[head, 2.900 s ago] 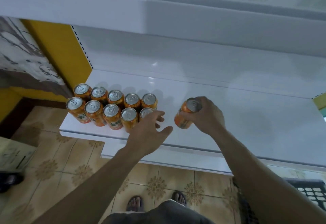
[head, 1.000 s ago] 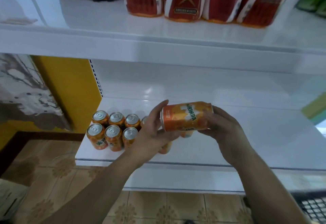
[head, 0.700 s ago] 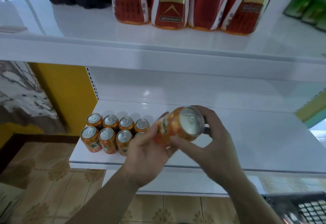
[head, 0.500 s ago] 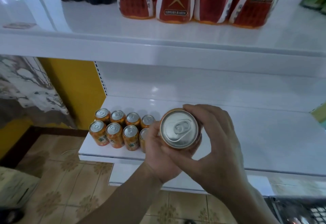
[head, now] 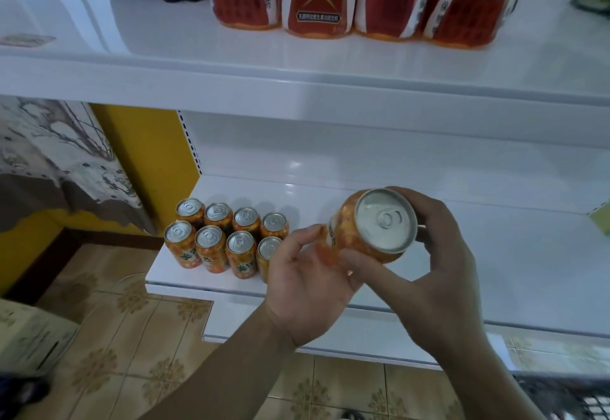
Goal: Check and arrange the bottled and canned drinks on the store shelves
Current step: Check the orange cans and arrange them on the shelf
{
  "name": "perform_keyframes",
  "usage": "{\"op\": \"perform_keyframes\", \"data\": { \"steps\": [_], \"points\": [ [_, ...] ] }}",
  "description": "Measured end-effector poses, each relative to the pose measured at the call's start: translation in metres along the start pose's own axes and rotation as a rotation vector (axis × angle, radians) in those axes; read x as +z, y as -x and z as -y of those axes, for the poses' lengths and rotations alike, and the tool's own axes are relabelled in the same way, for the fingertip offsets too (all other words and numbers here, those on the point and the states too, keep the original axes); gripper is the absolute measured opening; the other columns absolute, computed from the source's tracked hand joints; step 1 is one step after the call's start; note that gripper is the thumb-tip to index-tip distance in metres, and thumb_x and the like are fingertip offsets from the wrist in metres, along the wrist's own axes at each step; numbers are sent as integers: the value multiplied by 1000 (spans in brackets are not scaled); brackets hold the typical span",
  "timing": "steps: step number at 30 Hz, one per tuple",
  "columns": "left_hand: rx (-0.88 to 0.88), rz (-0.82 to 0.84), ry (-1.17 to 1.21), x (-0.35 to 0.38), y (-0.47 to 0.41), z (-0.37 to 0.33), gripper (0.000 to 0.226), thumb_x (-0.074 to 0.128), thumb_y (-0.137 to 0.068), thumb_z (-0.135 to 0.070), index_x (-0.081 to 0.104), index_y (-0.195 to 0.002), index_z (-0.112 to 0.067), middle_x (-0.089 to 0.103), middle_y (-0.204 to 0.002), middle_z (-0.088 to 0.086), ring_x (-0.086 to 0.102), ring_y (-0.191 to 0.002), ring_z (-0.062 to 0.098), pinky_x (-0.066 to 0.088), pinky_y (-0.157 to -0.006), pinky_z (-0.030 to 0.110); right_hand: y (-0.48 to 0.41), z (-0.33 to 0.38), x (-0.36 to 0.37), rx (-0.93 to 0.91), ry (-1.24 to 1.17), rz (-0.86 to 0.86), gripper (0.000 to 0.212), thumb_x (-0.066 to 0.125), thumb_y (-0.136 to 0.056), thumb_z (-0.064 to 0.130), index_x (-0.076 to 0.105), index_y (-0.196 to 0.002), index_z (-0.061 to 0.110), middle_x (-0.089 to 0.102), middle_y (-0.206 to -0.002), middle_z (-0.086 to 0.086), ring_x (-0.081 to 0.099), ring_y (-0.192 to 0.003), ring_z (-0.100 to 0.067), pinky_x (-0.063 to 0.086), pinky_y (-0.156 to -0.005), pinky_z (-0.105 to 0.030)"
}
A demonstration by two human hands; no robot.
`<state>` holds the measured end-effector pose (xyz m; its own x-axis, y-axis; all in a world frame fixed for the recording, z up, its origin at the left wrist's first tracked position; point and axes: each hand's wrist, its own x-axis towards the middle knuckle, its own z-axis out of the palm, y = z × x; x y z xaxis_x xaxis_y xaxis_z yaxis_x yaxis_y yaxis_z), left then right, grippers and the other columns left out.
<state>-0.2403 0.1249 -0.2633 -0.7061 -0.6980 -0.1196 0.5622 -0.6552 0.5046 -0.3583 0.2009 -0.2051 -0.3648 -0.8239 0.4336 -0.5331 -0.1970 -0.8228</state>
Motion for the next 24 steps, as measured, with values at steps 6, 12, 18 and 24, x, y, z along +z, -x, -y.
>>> {"op": "perform_keyframes", "data": {
  "steps": [6, 12, 18, 24],
  "points": [
    [252, 15, -553, 8, 11, -3, 86, 82, -77, -31, 37, -150, -19, 55, -142, 8, 51, -134, 27, 46, -105, 34, -9, -21, 1, 667, -851, -160, 46, 67, -84, 44, 60, -123, 20, 73, -105, 1, 71, -98, -20, 58, -75, -29],
    [575, 113, -1214, 26, 15, -5, 70, 72, -86, -29, 41, -148, -30, 49, -148, -9, 42, -141, 22, 42, -111, 47, -7, -17, 11, 1032, -1336, 68, 38, 45, -98, 33, 72, -89, 7, 66, -82, -9, 67, -69, -19, 56, -57, -27],
    [576, 153, -1214, 32, 10, -13, 73, 77, -81, -33, 43, -145, -33, 51, -146, -8, 44, -140, 24, 40, -112, 49, -7, -24, 20, 1032, -1413, 117, 41, 46, -102, 36, 77, -97, 10, 73, -96, -7, 73, -86, -18, 60, -65, -27],
    [548, 164, -1250, 31, 7, -22, 80, 79, -79, -31, 39, -149, -32, 47, -149, -4, 42, -141, 27, 39, -112, 51, -8, -28, 16, 1049, -1406, 68, 40, 52, -94, 36, 79, -92, 7, 74, -93, -8, 73, -81, -20, 60, -64, -26]
  ]
}}
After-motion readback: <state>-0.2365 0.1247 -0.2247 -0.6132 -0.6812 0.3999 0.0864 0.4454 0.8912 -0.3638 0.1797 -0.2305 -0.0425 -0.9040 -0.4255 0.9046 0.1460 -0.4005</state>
